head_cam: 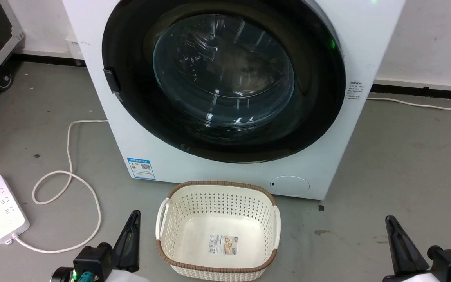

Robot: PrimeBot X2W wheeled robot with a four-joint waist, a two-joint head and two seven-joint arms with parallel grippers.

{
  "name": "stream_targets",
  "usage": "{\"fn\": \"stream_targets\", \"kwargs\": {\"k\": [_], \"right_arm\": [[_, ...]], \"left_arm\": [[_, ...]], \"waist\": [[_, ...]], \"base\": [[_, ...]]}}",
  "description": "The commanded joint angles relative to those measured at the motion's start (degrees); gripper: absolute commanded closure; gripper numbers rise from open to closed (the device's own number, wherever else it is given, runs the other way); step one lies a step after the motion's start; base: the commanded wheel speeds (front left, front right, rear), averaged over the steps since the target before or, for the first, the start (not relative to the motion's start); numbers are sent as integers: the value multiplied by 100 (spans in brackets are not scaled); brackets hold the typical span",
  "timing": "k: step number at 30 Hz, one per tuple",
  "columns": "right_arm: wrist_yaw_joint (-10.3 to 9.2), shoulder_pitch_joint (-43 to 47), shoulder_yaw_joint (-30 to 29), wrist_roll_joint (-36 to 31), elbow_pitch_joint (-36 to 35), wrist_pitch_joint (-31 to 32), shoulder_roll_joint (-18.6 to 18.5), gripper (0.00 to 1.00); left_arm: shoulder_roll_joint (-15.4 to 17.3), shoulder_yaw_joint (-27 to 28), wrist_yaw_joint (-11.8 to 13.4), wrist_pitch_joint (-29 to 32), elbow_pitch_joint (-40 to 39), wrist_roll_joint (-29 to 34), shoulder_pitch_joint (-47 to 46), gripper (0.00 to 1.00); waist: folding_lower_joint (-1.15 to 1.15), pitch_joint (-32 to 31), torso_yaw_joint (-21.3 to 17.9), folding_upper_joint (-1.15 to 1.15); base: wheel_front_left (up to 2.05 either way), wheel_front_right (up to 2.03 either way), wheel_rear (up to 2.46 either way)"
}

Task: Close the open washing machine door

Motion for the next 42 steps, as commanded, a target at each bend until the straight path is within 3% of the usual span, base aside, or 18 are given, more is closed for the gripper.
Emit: {"fn": "stream_targets", "kwargs": {"k": [1,42], "right_arm": [[0,-38,30,-27,-50,34,2,100],[-2,-181,260,-132,-321,529,11,100]], "left_arm": [[0,7,23,47,-41,48,-19,100],[1,42,247,539,-315,290,-91,100]], "waist": [[0,2,-3,0],[0,31,-73,0]], "base": [[0,0,0],[0,0,0]]}}
